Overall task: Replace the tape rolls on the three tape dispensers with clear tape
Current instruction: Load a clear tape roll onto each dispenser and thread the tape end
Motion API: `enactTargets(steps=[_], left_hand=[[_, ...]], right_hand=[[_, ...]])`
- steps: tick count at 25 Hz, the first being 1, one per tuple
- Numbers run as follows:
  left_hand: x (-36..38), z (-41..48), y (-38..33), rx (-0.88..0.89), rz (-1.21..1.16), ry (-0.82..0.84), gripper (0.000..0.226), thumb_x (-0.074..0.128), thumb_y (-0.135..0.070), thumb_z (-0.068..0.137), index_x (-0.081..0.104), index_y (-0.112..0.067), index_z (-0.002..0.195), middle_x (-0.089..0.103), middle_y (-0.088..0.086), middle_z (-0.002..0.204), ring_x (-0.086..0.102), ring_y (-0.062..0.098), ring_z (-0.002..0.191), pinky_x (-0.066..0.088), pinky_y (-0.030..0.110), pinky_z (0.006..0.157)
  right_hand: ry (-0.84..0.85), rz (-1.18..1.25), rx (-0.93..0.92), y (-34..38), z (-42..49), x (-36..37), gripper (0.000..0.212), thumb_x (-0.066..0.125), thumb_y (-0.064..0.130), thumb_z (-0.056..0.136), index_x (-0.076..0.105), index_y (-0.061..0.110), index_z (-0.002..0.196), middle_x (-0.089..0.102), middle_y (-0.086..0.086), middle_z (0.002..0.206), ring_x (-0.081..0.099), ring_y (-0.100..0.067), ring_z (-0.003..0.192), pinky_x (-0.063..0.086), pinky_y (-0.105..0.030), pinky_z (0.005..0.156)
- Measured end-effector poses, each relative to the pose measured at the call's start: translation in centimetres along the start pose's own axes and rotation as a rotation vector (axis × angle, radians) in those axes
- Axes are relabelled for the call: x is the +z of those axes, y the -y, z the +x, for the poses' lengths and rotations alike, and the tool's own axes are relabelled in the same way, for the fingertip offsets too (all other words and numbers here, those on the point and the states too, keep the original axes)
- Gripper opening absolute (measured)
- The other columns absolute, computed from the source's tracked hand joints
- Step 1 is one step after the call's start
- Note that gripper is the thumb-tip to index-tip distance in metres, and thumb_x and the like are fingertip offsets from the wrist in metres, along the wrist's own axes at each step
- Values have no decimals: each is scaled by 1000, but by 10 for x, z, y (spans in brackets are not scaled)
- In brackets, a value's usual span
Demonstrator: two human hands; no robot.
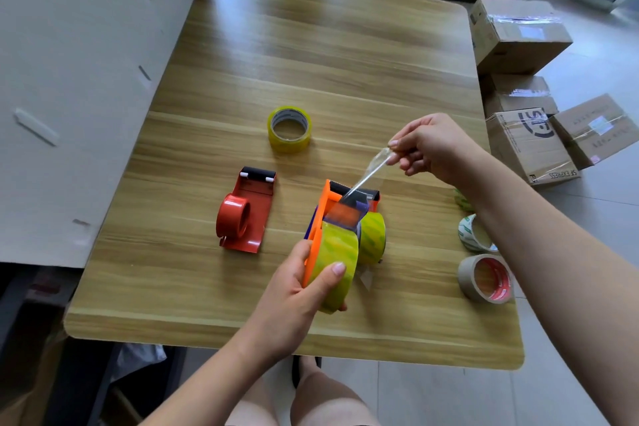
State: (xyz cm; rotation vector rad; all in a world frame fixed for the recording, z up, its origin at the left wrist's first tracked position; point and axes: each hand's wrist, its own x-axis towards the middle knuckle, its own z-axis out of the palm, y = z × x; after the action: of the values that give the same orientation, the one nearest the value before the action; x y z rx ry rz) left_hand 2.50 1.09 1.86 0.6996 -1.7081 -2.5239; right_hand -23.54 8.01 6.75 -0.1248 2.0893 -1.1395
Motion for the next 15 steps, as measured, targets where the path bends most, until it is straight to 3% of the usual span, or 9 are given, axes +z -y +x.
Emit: enactTargets(steps=[4, 10, 15], left_hand=[[2, 0, 1, -30, -12, -35, 39, 64, -43, 70, 58, -15, 97, 65, 1, 70, 64, 19, 58, 51, 29, 55], [9, 4, -9, -57, -51, -23, 29, 57, -29, 76, 57, -8, 97, 64, 4, 64, 62, 20, 54, 50, 26, 51], [11, -1, -13, -16, -68, 39, 42, 63, -40, 68, 58, -13, 100, 67, 5, 70, 63, 18, 59, 51, 26, 55]], right_hand=[[-20, 24, -37, -7, -16, -12, 11, 54, -9, 86, 58, -2, 78, 66, -11, 50, 53, -11, 34, 46, -19, 36], [7, 121, -308, -1, -39, -25, 10, 57, -3, 87, 61, 2, 81, 69, -13, 59, 63, -17, 46, 56, -26, 46], [-1, 223, -240, -3, -24, -29, 10, 54, -5, 88, 60, 1, 82, 68, -11, 55, 64, -14, 45, 54, -21, 45]])
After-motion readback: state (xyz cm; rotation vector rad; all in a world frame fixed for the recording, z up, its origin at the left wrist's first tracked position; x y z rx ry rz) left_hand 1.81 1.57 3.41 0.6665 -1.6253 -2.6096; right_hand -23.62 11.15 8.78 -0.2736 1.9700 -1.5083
